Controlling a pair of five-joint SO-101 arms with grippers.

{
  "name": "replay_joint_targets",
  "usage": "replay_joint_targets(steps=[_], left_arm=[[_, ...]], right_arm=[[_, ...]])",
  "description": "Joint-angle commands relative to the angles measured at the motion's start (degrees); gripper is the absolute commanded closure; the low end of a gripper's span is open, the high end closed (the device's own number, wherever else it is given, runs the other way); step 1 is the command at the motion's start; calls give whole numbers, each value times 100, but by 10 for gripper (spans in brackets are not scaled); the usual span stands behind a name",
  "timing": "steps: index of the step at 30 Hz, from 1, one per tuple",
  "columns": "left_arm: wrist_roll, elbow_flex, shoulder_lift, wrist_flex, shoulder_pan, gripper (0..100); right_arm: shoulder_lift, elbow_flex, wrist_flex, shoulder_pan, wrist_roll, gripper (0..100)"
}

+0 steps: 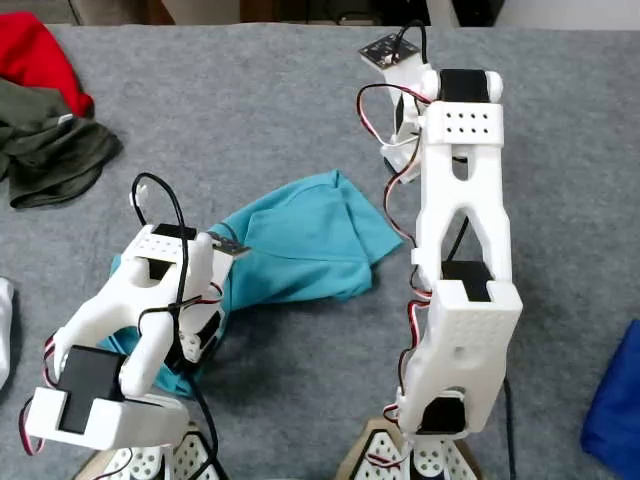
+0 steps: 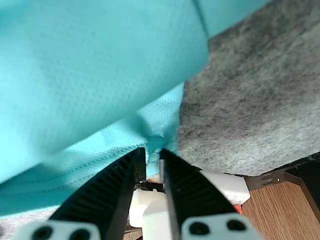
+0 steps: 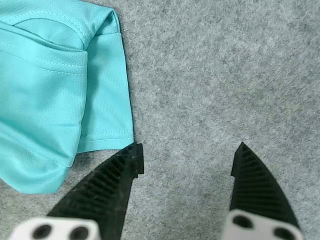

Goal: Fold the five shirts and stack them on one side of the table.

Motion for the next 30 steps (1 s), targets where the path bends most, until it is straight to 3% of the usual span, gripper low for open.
replay_joint_targets(steps=[1,10,17,20,30], left_arm=[[18,-114,-31,-9,-62,980],[18,-756,-40,185,-211,981],[-9,-3446,13,1415,-923,981],[-18,-4149,13,1503,-1090,981],[-26,-4404,13,1512,-1152,981]], right_arm=[[-13,-303,0,57,0,707],[-22,-312,0,84,0,707],[-22,-321,-88,101,-9,707],[-22,-321,-97,66,-18,707],[-4,-734,-738,-286,-396,707]])
